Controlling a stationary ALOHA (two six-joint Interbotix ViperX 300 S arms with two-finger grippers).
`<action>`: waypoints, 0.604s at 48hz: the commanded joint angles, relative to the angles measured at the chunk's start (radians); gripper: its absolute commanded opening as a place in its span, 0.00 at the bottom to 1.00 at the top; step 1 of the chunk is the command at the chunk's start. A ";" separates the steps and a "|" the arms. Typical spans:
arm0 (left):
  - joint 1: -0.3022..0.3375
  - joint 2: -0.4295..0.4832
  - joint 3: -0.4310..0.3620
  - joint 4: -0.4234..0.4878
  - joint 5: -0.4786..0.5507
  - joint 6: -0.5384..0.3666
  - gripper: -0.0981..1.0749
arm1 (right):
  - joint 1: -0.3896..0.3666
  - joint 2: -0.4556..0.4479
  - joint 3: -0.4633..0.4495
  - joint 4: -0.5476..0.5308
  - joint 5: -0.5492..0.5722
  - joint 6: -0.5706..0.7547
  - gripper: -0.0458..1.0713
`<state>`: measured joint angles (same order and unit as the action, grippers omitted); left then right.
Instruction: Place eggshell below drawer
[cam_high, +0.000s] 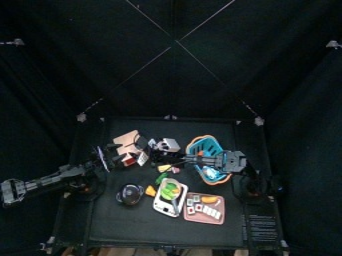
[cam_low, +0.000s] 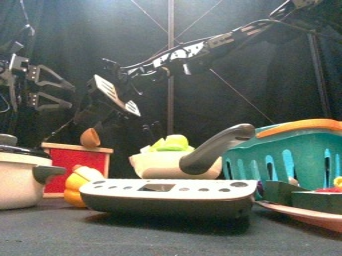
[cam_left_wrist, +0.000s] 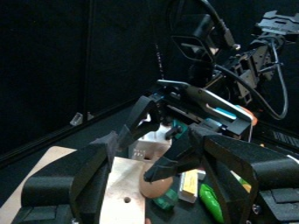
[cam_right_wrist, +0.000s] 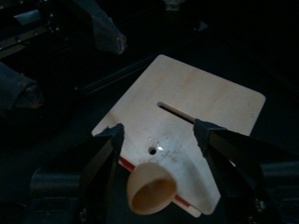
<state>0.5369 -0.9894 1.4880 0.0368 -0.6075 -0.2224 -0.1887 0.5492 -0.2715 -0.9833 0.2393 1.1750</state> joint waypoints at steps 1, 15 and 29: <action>0.003 0.003 -0.014 0.000 -0.005 0.002 0.92 | 0.002 -0.077 -0.003 -0.003 0.008 -0.002 0.90; 0.002 0.005 -0.014 0.002 -0.005 0.002 0.92 | 0.034 -0.120 0.054 0.005 0.055 0.000 0.90; 0.002 0.005 -0.012 0.002 0.002 0.002 0.92 | 0.095 -0.187 0.153 0.006 0.132 0.011 0.90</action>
<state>0.5369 -0.9879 1.4880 0.0368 -0.6029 -0.2224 -0.1120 0.4418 -0.1304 -0.9771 0.3590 1.1796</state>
